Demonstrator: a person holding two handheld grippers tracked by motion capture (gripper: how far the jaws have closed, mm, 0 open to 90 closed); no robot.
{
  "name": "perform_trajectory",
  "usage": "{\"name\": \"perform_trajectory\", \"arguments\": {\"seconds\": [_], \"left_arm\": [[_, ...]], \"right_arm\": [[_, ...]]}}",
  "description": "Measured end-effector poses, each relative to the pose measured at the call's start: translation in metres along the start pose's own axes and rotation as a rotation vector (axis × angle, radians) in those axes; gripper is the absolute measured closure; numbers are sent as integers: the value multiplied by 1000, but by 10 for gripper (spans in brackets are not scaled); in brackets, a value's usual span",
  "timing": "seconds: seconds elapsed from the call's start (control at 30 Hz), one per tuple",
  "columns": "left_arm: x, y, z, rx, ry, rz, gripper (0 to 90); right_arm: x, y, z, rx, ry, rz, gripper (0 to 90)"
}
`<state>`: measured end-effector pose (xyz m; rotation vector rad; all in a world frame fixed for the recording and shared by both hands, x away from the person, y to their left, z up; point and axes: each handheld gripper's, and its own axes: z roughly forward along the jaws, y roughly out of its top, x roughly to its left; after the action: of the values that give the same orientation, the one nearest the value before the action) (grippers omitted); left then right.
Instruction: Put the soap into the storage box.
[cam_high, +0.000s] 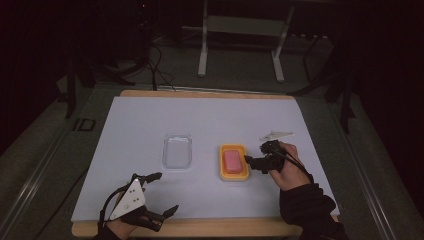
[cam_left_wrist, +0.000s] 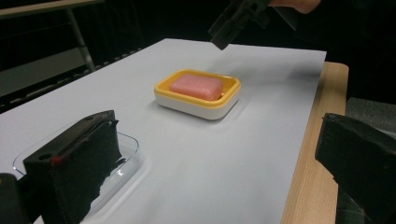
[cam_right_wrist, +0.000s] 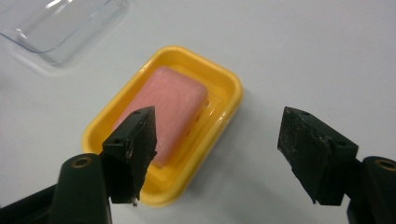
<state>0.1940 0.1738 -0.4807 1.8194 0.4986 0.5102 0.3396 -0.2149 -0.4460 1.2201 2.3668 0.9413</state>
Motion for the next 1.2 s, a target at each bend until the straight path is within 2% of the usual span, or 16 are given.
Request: {"name": "perform_trajectory", "arguments": {"seconds": [0.27, 0.5, 0.57, 0.7, 1.2], "left_arm": [[0, 0, 0, 1, 1, 0, 6], [0, 0, 0, 2, 3, 1, 5], [0, 0, 0, 2, 2, 0, 6], [0, 0, 0, 2, 3, 1, 6], [-1, 0, 0, 3, 1, 1, 5]], "right_arm": [[-7, -19, -13, -24, 2, 13, 208], [-11, -38, -20, -29, -48, 3, 216], [-13, -42, -20, -18, -66, 18, 216], [-16, -52, -24, -28, -101, 34, 219], [-18, -82, -36, -52, -160, 22, 154]]}}
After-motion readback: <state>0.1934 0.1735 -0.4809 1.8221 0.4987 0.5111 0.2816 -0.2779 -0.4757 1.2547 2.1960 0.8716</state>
